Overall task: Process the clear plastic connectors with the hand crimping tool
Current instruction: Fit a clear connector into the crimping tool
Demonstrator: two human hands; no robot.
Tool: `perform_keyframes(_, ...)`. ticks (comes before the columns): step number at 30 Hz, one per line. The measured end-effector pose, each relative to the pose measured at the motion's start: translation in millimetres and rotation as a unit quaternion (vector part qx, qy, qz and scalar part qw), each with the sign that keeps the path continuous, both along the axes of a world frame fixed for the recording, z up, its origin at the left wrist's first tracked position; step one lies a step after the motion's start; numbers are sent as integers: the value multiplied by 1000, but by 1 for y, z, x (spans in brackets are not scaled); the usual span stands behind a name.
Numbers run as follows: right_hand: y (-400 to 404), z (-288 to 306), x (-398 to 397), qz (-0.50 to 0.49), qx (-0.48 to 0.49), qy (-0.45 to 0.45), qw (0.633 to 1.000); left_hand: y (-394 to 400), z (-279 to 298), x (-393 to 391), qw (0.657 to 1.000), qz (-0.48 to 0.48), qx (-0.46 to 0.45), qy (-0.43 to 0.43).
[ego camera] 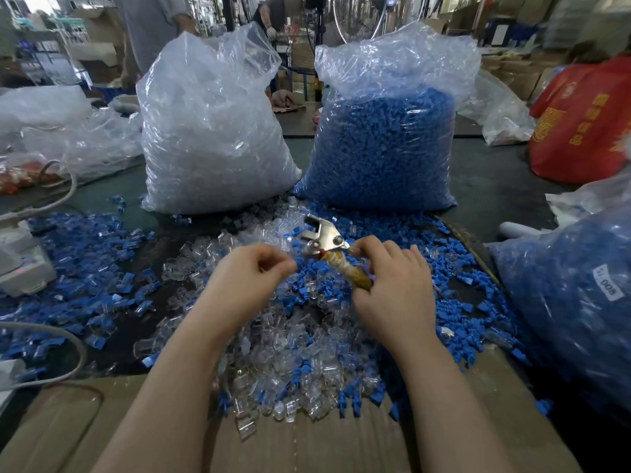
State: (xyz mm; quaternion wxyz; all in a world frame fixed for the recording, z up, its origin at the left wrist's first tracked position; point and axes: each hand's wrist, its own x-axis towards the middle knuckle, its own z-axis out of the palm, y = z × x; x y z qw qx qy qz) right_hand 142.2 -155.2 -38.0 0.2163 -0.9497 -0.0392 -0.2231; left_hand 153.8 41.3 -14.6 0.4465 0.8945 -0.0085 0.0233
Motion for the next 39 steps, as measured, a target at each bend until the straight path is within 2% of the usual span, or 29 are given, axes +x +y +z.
perform_keyframes(3, 0, 2, 0, 13, 25, -8, 1000, -6, -7, 0, 984, -21, 175, 5)
perform_keyframes(6, 0, 1, 0, 34, 30, 4, 999, -13, -13, 1, 958, -43, 282, -19)
perform_keyframes(9, 0, -1, 0, 48, 51, 16, 997, -19, -16, 1, 939, -51, 337, -46)
perform_keyframes(12, 0, -4, 1, 54, 65, 34, 996, -22, -17, 1, 935, -61, 345, -61)
perform_keyframes(14, 1, -5, 3, 52, 90, 45, 994, -22, -18, 0, 952, -51, 295, -62)
perform_keyframes(16, 1, -5, 5, 50, 131, 52, 989, -22, -16, 0, 983, -20, 174, -53)
perform_keyframes(18, 3, -5, 7, 54, 194, 69, 977, -23, -13, 1, 998, 0, 31, -46)
perform_keyframes(22, 8, 0, 6, 86, 341, 85, 932, -26, -5, -3, 976, -30, -213, -21)
perform_keyframes(26, 10, 7, 2, 111, 436, 85, 889, -24, 0, -5, 940, -49, -337, 9)
perform_keyframes(28, 12, 10, 0, 125, 460, 86, 875, -24, 1, -5, 927, -50, -370, 23)
perform_keyframes(36, 18, 11, -1, 141, 511, 87, 844, -25, 5, -7, 933, -68, -354, 9)
perform_keyframes(39, 17, 12, -1, 138, 519, 81, 840, -22, 8, -8, 950, -86, -300, 8)
